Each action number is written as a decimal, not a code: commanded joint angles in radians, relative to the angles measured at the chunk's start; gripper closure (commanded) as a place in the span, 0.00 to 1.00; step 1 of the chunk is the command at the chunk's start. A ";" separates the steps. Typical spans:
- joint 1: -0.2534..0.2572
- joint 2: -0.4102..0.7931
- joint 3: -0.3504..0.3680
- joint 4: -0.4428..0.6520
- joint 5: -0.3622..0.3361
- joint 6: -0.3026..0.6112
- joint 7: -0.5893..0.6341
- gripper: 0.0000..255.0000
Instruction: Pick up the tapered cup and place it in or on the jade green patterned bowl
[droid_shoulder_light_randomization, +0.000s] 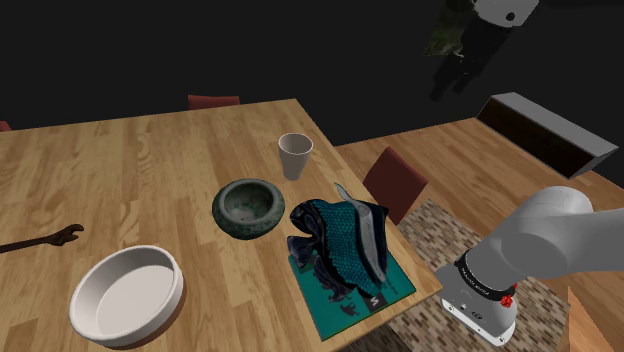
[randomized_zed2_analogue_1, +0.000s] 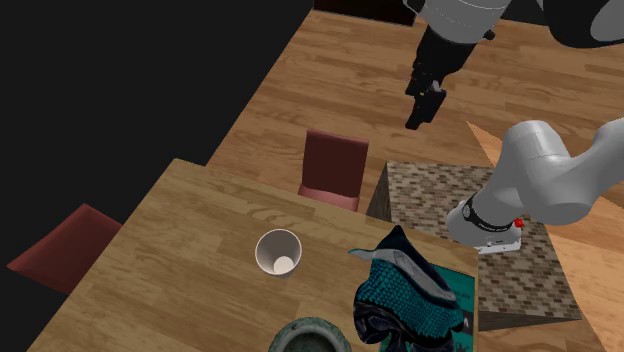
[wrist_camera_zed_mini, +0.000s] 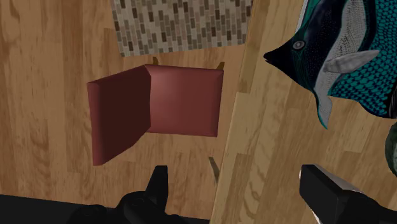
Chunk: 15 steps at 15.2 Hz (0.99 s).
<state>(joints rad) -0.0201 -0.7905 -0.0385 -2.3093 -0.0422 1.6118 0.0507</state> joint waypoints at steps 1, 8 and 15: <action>0.000 0.000 0.000 0.000 0.000 0.000 0.000 0.00; 0.032 0.176 0.122 0.019 0.032 0.131 0.125 0.00; 0.052 0.396 0.236 0.101 0.022 0.238 0.255 0.00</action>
<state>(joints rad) 0.0291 -0.4282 0.1805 -2.2233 -0.0174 1.8356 0.2846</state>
